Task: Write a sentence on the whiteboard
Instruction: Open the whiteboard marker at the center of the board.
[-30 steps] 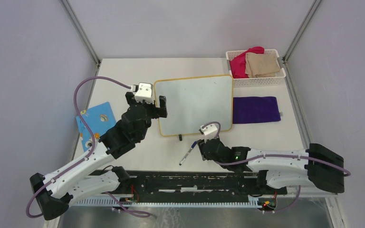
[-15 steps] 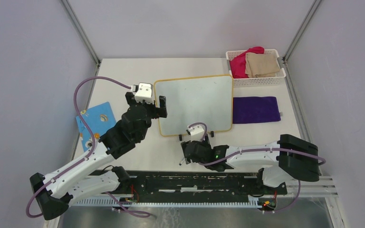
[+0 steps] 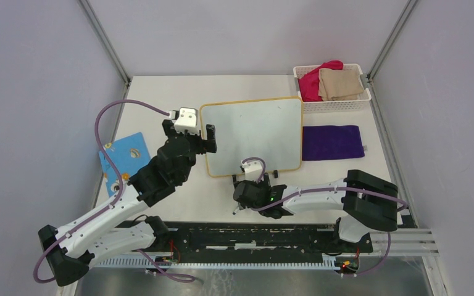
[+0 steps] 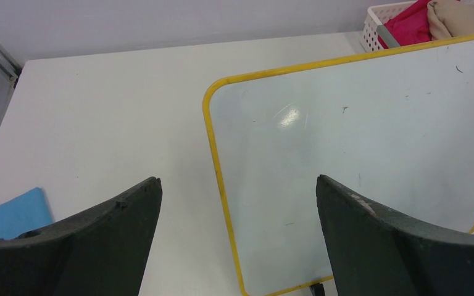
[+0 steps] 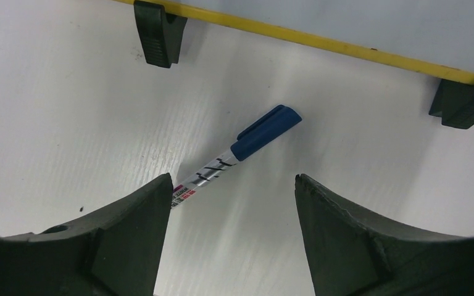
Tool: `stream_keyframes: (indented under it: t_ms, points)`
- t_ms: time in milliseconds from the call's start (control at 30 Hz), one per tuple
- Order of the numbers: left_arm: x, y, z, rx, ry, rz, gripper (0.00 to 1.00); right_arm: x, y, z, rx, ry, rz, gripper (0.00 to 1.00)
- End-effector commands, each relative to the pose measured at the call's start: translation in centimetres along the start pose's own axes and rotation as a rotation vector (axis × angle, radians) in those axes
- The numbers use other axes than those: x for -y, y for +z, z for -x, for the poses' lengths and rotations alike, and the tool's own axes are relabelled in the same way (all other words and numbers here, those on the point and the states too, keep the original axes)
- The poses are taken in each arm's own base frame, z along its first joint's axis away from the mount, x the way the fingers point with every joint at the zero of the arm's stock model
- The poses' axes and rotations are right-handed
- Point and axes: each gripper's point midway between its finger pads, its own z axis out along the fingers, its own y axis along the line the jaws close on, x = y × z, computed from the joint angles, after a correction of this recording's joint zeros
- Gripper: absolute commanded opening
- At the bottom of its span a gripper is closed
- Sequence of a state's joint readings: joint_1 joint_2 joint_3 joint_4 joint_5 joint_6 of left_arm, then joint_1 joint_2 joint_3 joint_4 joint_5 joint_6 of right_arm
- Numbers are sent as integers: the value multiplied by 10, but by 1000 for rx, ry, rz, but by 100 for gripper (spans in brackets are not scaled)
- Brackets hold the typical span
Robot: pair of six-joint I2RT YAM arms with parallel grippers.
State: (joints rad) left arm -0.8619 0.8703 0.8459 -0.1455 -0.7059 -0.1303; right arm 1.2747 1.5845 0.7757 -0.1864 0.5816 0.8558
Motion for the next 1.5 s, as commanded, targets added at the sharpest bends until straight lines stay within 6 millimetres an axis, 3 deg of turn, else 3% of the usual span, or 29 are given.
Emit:
stream_keyframes:
  t_ms: [0,300,833,1467]
  points:
    - [-5,-3,16,47,-1,19,100,-1,4,14,37,21,-33,78]
    - [-5,-5,18,52,-6,15,100,8,12,7,16,-22,-62,74]
    - [-5,-4,17,49,0,18,100,27,15,-4,-2,-86,-64,47]
    - [-5,-4,17,45,4,17,100,15,15,9,-4,-190,17,25]
